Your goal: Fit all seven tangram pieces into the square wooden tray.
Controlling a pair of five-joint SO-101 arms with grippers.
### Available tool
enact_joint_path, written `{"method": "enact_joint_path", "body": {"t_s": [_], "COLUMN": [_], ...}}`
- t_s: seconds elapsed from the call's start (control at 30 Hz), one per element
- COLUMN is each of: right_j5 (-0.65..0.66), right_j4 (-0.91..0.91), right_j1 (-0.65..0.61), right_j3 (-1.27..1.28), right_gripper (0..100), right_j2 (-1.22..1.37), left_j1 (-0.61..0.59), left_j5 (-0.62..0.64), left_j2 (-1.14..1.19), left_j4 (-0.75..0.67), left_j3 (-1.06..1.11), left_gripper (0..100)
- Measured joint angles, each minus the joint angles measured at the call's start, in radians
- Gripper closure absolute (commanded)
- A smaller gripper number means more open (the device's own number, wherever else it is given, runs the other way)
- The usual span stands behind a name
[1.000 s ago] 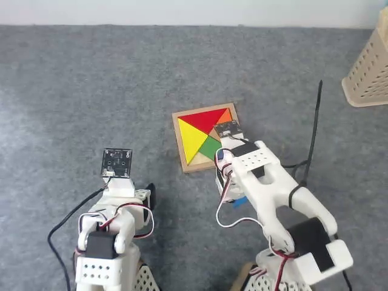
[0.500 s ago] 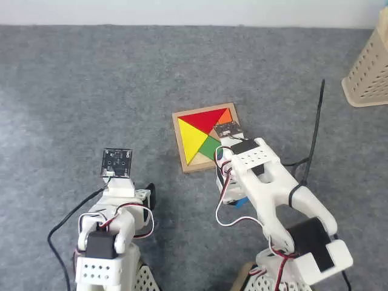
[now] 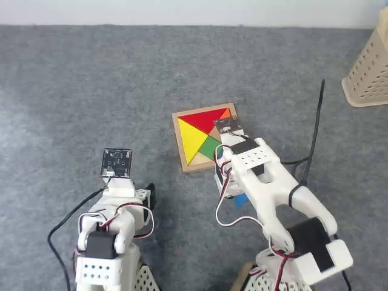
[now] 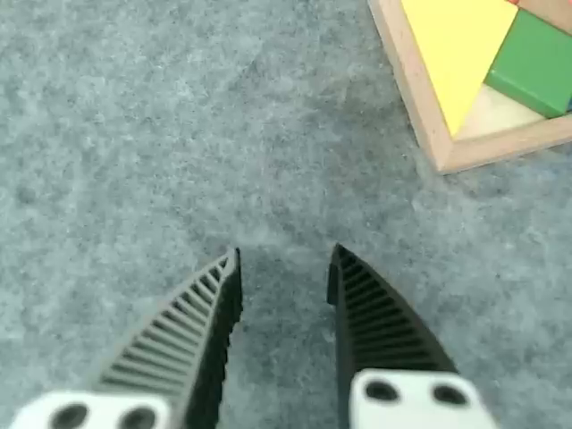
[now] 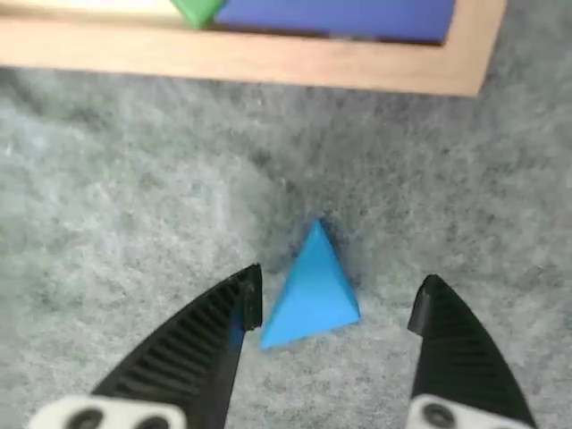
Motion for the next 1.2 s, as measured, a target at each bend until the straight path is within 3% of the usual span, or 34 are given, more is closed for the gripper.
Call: {"method": "enact_joint_path", "body": {"t_s": [0.4, 0.63, 1.13, 1.2], "right_j5": [0.0, 0.0, 0.0, 0.049], "right_j4": [0.025, 0.038, 0.051, 0.051], "right_j1": [-0.003, 0.008, 0.011, 0.025], "right_j3": [-0.032, -0.034, -0.068, -0.081], "right_gripper": [73.0, 87.7, 88.0, 88.0], "right_j2": [0.098, 0.097, 0.098, 0.1], "left_j1": [0.0, 0.0, 0.0, 0.0], "left_j5": [0.0, 0.0, 0.0, 0.0], "left_j2": [0.0, 0.0, 0.0, 0.0], "left_j4": [0.0, 0.0, 0.0, 0.0], "left_j3": [0.0, 0.0, 0.0, 0.0], "left_gripper": [85, 85, 85, 85]}}
